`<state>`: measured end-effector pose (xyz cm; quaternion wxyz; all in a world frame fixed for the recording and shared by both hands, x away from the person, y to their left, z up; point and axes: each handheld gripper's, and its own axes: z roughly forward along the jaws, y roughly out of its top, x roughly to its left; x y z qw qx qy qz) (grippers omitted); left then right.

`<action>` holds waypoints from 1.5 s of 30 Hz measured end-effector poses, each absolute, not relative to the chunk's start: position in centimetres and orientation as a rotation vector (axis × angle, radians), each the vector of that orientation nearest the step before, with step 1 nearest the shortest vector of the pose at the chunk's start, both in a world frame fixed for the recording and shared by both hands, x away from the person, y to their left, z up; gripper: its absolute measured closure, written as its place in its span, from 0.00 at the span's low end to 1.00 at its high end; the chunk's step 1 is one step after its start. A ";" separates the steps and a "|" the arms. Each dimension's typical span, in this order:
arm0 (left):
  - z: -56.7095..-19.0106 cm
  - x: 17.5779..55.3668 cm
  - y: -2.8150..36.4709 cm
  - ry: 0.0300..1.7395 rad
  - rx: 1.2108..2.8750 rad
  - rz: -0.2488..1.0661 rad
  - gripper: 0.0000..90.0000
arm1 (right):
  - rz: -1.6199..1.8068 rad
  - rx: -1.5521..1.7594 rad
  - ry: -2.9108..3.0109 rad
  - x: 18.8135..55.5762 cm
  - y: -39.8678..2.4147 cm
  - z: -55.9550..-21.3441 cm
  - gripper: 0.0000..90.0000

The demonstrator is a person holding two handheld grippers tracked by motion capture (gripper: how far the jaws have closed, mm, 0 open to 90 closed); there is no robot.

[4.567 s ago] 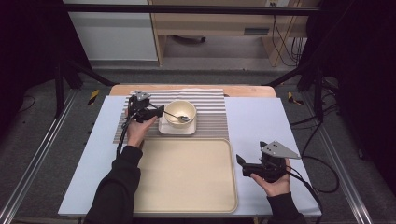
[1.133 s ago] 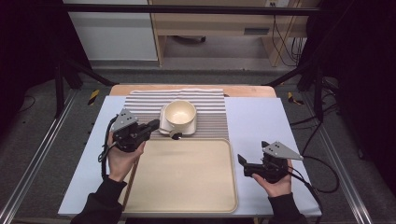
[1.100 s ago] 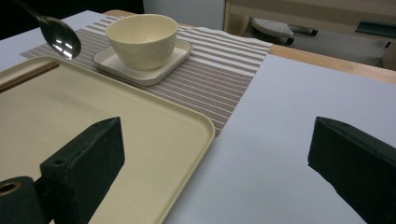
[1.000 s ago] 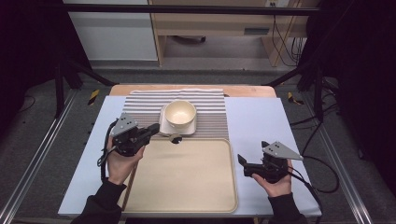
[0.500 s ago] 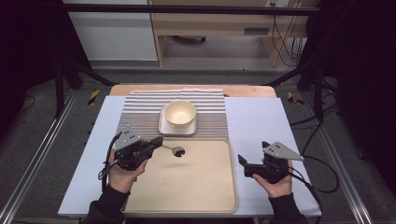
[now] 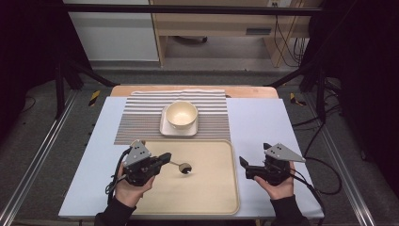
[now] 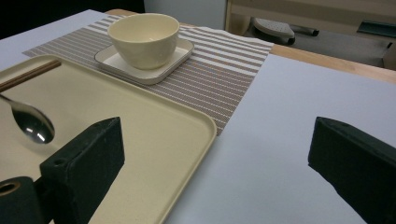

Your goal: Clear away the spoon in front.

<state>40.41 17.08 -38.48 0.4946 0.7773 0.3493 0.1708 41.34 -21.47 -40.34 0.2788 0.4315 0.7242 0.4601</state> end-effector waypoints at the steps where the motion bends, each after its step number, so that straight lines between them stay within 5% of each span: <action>1: -38.6 40.2 17.0 0.845 1.887 0.411 0.98 | 1.232 1.157 1.944 41.3 -21.4 -40.4 0.04; 24: -40.1 40.0 16.1 0.860 1.907 0.346 0.97 | 1.229 1.154 1.951 41.4 -21.3 -40.5 0.04; 45: -43.1 43.3 17.8 1.044 1.913 0.387 0.76 | 1.226 1.154 1.956 41.5 -21.1 -40.7 0.04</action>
